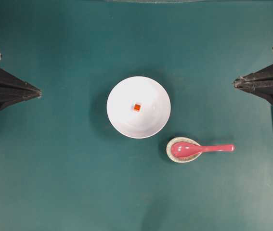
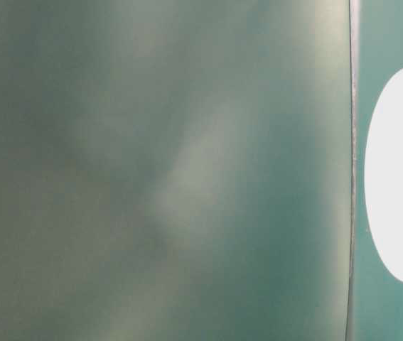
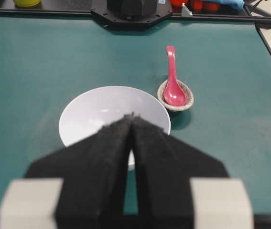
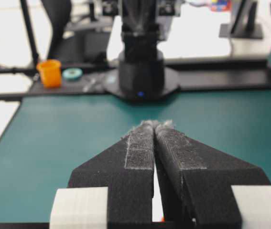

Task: Grip the spoon and scoop the red block from the bowl with right arm.
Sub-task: 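Move the right gripper to the pink spoon handle and close on it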

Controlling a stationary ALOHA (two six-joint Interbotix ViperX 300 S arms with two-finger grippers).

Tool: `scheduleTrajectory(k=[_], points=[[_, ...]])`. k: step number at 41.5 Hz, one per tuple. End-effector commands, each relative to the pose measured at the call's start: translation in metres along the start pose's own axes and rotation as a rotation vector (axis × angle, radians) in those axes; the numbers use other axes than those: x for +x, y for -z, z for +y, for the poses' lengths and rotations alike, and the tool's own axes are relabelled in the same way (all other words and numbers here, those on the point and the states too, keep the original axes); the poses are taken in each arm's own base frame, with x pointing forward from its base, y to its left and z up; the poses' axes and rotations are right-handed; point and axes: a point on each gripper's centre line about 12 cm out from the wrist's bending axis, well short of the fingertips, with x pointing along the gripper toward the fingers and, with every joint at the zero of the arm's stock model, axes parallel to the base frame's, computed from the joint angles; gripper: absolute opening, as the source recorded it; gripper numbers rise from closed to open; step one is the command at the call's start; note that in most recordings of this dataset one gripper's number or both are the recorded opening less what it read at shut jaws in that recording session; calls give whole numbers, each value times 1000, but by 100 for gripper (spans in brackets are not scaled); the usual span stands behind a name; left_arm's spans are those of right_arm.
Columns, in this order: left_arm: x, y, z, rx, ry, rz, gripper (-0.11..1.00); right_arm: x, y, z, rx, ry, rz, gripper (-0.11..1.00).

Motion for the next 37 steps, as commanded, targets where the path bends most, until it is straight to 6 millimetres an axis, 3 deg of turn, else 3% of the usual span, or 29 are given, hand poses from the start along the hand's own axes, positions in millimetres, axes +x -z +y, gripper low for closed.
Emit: scheduleTrajectory(k=[1,13,21,30,37], points=[[1,-11,-1,0,3,-25,0,3,-11,1,3,-4,-7,8],[1,-11,-1,2,3,-25,0,4,-11,1,16,-1,29,42],[1,-11,-1,2,3,-25,0,7,-3,1,49,2,68,50],[0,-12,-1,2,3,-29,0,14,30,8,73,-26,195,51],[0,-14,-1,2,3,-37,0,12,74,21,112,-77,232,51]])
